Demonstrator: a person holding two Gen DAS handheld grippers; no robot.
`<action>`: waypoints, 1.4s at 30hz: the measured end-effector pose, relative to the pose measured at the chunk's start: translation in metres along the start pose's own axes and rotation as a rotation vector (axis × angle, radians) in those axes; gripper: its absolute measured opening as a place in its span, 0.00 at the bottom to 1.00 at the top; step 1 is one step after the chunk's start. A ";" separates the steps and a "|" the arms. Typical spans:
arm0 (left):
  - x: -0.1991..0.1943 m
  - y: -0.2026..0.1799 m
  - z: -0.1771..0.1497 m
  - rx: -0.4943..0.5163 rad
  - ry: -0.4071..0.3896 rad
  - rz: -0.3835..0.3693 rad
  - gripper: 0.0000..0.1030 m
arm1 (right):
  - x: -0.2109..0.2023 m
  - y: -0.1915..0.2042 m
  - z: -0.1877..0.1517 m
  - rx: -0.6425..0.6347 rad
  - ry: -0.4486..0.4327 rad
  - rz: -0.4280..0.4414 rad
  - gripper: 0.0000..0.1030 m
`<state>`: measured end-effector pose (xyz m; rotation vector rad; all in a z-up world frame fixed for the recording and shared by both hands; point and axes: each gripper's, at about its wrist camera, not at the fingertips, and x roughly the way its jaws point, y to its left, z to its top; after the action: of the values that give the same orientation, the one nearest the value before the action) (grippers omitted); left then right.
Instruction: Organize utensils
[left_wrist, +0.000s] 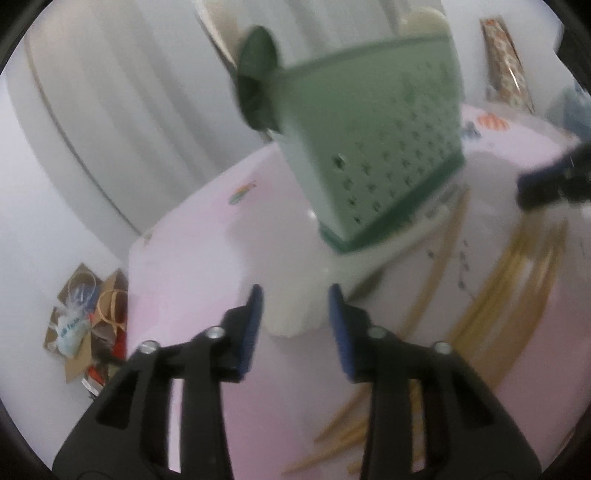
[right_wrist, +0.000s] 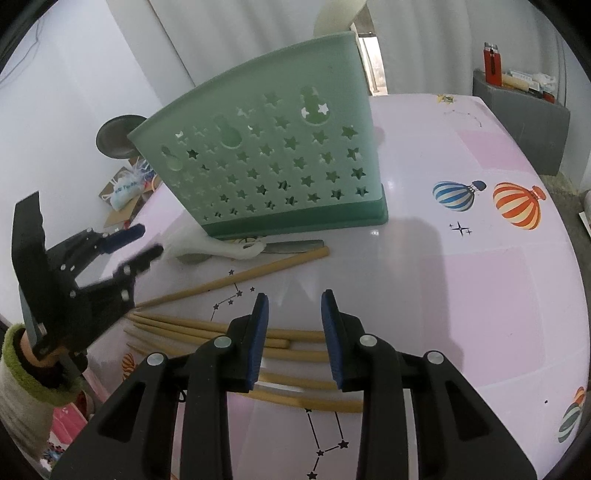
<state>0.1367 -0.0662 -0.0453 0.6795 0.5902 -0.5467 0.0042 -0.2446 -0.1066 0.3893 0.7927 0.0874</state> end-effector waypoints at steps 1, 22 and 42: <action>0.003 -0.004 -0.002 0.025 0.016 0.003 0.42 | 0.001 0.000 0.000 0.001 0.002 0.002 0.29; -0.027 -0.030 0.003 0.260 -0.068 0.129 0.00 | -0.002 0.005 -0.001 -0.002 0.003 -0.004 0.29; -0.006 0.021 -0.023 -0.301 0.004 -0.268 0.06 | -0.006 0.007 0.001 -0.011 -0.004 -0.001 0.29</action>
<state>0.1380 -0.0350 -0.0469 0.3178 0.7551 -0.6881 0.0014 -0.2400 -0.0996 0.3782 0.7878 0.0896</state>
